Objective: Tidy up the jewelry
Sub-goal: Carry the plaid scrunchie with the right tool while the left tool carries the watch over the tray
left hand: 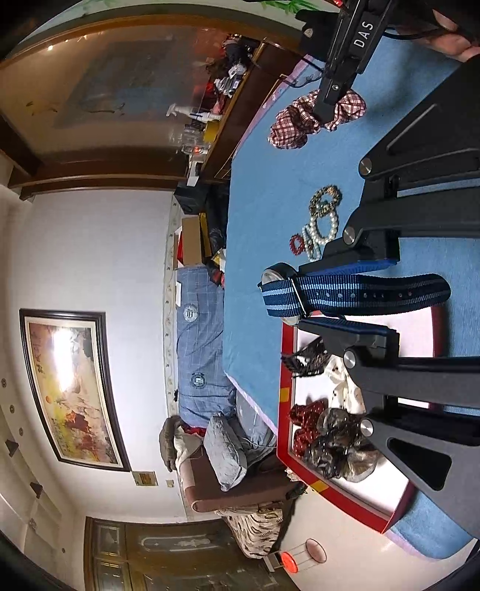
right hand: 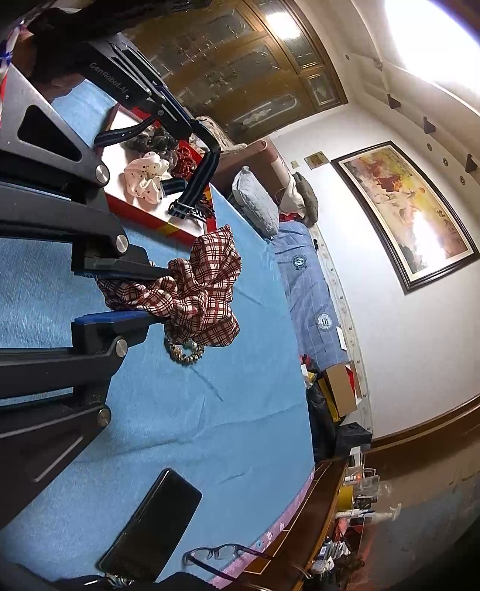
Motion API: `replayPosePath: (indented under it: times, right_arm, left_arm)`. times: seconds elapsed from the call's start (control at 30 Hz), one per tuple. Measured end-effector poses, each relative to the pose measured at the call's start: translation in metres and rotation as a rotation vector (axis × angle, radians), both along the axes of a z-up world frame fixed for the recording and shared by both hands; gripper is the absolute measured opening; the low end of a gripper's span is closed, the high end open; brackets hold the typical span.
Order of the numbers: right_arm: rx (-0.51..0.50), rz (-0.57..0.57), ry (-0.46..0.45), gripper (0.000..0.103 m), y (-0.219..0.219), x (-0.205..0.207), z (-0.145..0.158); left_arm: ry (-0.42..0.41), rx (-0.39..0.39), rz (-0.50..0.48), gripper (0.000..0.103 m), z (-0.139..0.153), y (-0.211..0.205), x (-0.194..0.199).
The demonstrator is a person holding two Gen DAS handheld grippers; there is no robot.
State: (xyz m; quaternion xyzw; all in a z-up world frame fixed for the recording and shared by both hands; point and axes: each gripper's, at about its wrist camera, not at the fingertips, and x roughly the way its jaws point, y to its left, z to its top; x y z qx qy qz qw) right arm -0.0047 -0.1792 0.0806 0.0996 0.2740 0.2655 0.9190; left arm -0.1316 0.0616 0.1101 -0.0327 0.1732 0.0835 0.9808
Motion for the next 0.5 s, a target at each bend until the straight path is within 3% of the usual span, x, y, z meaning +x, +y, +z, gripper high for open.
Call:
replayPosePath:
  times: [0.5]
  right_arm:
    - [-0.024, 0.052, -0.017, 0.015, 0.029, 0.004, 0.006]
  left_arm:
    - [-0.017, -0.018, 0.062, 0.021, 0.002, 0.033, -0.008]
